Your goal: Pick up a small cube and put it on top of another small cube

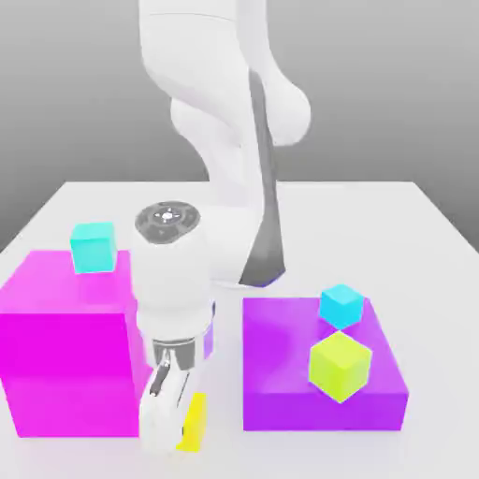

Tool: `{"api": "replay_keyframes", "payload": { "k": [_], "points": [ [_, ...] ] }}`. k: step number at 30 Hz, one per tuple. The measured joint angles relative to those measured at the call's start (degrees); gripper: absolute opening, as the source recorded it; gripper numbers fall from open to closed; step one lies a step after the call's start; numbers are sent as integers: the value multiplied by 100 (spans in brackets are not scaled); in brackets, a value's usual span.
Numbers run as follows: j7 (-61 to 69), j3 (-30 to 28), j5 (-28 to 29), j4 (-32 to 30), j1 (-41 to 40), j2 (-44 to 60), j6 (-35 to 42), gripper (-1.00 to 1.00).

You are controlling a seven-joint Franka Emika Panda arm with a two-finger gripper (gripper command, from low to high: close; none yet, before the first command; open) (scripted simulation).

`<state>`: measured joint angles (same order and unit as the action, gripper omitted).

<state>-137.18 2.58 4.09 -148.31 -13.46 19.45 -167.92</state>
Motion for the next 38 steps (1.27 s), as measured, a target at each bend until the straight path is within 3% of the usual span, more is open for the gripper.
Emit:
{"api": "replay_keyframes", "payload": {
  "k": [2, 8, 13, 19, 23, 30, 35, 36, 38],
  "points": [
    [-9, -12, 8, 8, 10, 47, -33, -100],
    [251, 189, -303, -113, -120, -987, 798, -100],
    [1680, 296, -1150, 220, -369, -1760, 1564, -100],
    [3380, -16, -1683, 555, -464, -2817, 2714, -100],
    [4178, -314, -1412, 538, -642, -3617, 3607, -100],
    [5158, -694, -418, 334, -1137, -5030, 5208, -100],
    [5182, -711, -187, -353, -1296, -4821, 4466, -100],
    [5184, -710, -185, -429, -1304, -4778, 4352, 100],
    [5185, -710, -185, -429, -1304, -4778, 4352, 100]
  ]
}}
